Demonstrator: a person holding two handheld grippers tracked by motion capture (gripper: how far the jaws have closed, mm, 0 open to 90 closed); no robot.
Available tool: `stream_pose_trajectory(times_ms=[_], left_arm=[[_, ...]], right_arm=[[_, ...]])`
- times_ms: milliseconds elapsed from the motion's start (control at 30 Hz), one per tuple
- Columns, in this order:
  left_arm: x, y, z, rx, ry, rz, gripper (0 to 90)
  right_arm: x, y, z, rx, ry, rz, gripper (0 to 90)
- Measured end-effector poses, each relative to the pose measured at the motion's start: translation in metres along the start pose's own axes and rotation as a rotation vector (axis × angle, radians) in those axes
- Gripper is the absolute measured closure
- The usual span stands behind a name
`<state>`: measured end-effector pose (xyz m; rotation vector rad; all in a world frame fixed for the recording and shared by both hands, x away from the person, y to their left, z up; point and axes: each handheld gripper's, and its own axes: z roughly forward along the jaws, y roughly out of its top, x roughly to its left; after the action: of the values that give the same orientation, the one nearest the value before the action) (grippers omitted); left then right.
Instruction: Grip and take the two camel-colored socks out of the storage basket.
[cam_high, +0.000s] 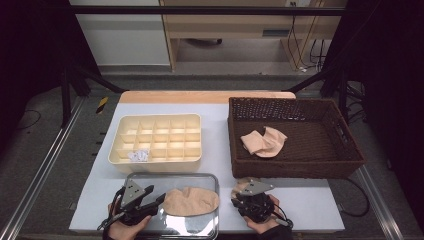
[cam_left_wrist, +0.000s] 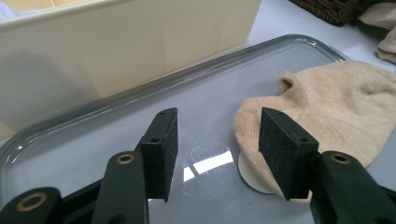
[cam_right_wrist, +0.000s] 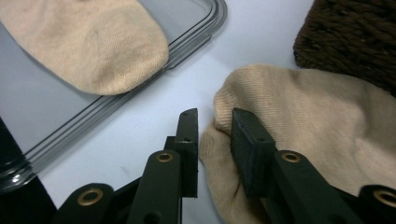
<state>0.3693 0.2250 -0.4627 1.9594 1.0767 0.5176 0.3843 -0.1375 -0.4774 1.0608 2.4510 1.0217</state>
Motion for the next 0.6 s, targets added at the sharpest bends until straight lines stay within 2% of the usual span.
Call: stream_pose_trajectory(times_ms=[133,267,333,433,500,600], left_arm=[[0.000,0.000,0.000,-0.001,0.000,-0.004,46.9],[0.001,0.000,0.000,-0.002,-0.001,-0.007,46.9],[0.000,0.000,0.001,-0.002,-0.007,-0.010,47.2],[0.000,0.000,0.001,0.001,-0.010,-0.008,48.3],[-0.001,0.000,0.002,0.009,-0.014,-0.001,49.1],[-0.002,0.001,0.003,0.010,-0.015,0.000,49.7]], right_arm=[[-0.001,0.001,-0.001,0.018,-0.017,-0.007,86.2],[-0.004,0.005,-0.004,0.029,0.005,0.027,87.4],[-0.004,0.008,-0.010,0.001,0.022,0.036,87.4],[-0.001,0.015,-0.019,-0.070,0.064,0.047,87.2],[0.003,0.022,-0.024,-0.138,0.115,0.054,86.9],[0.010,0.032,-0.021,-0.173,0.173,0.055,86.8]])
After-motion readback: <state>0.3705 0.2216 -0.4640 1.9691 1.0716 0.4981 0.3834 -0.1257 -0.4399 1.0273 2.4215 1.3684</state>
